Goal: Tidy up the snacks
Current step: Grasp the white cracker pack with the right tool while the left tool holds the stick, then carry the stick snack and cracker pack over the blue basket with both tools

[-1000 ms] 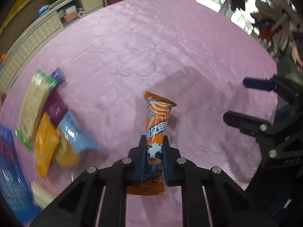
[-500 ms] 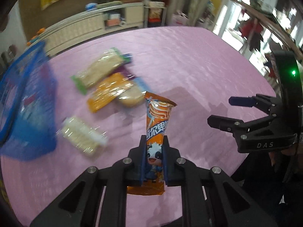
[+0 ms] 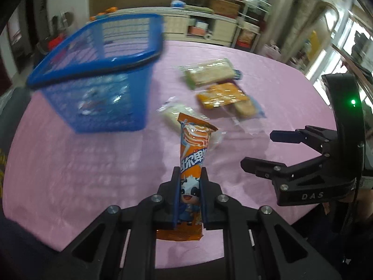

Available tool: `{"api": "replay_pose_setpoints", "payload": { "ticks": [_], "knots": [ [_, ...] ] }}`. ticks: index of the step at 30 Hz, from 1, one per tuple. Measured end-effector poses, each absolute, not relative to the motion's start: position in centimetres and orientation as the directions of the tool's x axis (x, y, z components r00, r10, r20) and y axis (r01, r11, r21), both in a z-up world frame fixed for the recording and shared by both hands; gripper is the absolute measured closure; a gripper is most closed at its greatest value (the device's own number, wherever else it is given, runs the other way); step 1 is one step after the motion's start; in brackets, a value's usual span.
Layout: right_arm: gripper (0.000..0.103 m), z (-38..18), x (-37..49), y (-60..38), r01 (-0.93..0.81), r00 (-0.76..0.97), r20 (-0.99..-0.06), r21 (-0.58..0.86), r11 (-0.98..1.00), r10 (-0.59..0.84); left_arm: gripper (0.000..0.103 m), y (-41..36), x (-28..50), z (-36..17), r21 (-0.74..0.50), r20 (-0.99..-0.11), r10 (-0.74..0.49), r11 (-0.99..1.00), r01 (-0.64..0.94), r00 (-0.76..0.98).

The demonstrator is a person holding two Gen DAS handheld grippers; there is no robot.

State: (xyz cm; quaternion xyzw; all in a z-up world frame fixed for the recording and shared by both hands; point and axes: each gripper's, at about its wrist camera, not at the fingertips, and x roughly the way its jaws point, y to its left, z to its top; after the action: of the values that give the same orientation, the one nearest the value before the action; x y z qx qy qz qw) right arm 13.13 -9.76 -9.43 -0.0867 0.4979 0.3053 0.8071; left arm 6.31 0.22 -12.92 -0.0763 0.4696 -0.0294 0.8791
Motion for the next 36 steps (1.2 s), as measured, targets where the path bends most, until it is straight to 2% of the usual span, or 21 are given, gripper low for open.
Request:
{"api": "replay_pose_setpoints", "payload": {
  "ticks": [8, 14, 17, 19, 24, 36],
  "knots": [
    [0.012, -10.1, 14.8, -5.0, -0.651, 0.303, -0.868, 0.113, 0.751, 0.393, 0.09, 3.2, 5.8, -13.6, -0.155, -0.817, -0.069, 0.983, -0.103, 0.572],
    [0.012, -10.4, 15.5, -3.1, -0.684, 0.322, -0.872, 0.055, 0.728, 0.368, 0.09, 3.9, 6.1, -14.0, -0.175, -0.817, -0.089, 0.98, -0.099, 0.57],
    [0.022, -10.9, 15.8, -2.4, -0.695, 0.317, -0.879, 0.042, 0.718, 0.357, 0.09, 4.5, 6.3, -14.4, -0.187, -0.822, -0.096, 0.977, -0.107, 0.561],
    [0.037, -11.3, 16.0, -2.2, -0.702, 0.303, -0.889, 0.036, 0.712, 0.343, 0.09, 4.8, 6.3, -14.6, -0.198, -0.825, -0.103, 0.974, -0.114, 0.556],
    [0.053, -11.2, 15.7, -1.9, -0.715, 0.313, -0.887, 0.014, 0.699, 0.338, 0.09, 5.4, 6.4, -14.9, -0.206, -0.83, -0.103, 0.97, -0.129, 0.548],
    [0.056, -7.9, 13.2, -3.1, -0.702, 0.325, -0.859, 0.061, 0.71, 0.395, 0.09, 4.0, 5.6, -13.4, -0.187, -0.816, -0.098, 0.977, -0.099, 0.57]
  ]
}}
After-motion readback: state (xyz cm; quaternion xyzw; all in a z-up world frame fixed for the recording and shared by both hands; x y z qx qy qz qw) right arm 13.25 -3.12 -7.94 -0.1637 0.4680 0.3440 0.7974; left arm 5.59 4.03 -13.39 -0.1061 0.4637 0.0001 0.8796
